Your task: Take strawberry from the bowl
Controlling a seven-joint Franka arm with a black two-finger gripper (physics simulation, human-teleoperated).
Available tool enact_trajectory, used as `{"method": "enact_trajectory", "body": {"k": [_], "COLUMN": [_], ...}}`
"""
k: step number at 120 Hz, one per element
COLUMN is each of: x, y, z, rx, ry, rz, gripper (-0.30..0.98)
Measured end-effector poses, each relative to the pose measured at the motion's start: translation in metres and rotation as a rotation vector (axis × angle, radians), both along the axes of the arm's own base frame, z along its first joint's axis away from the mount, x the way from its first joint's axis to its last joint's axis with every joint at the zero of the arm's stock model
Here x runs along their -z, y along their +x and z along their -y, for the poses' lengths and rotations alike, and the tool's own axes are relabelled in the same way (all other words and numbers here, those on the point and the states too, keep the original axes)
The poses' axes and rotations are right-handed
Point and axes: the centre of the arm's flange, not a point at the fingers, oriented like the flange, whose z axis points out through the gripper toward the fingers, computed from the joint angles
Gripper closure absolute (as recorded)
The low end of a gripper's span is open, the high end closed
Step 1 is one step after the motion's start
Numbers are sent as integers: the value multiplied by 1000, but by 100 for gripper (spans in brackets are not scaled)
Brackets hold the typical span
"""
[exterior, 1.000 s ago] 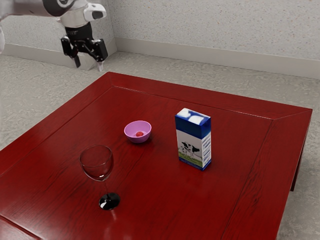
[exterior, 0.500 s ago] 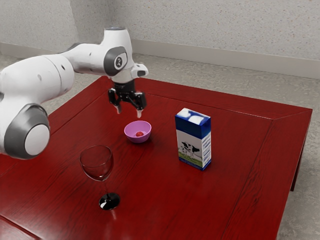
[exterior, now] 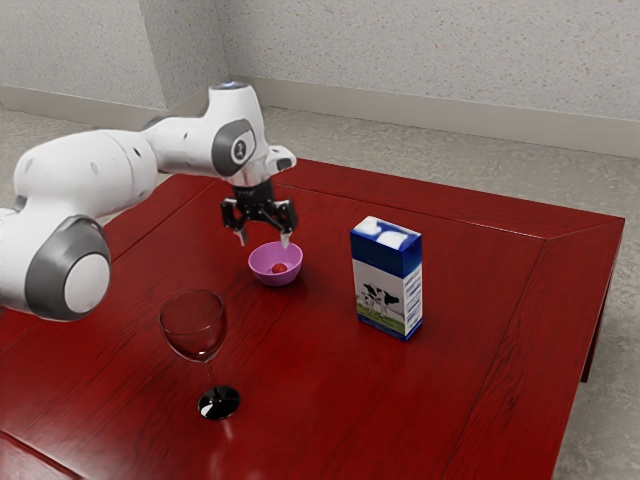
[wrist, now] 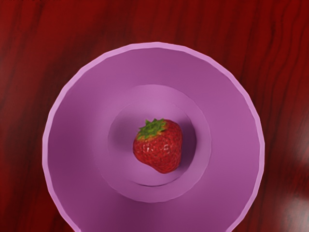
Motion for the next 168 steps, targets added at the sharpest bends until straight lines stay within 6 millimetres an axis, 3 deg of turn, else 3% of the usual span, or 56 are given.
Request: {"method": "enact_trajectory", "body": {"k": [28, 60, 98, 168], "x": [2, 42, 67, 80], "y": [11, 14, 18, 21], "z": [-1, -7, -3, 0], "rx": [-48, -97, -129, -169], "ry": [8, 19, 25, 24], "rz": [86, 76, 93, 114], "gripper": [17, 32, 36, 39]}}
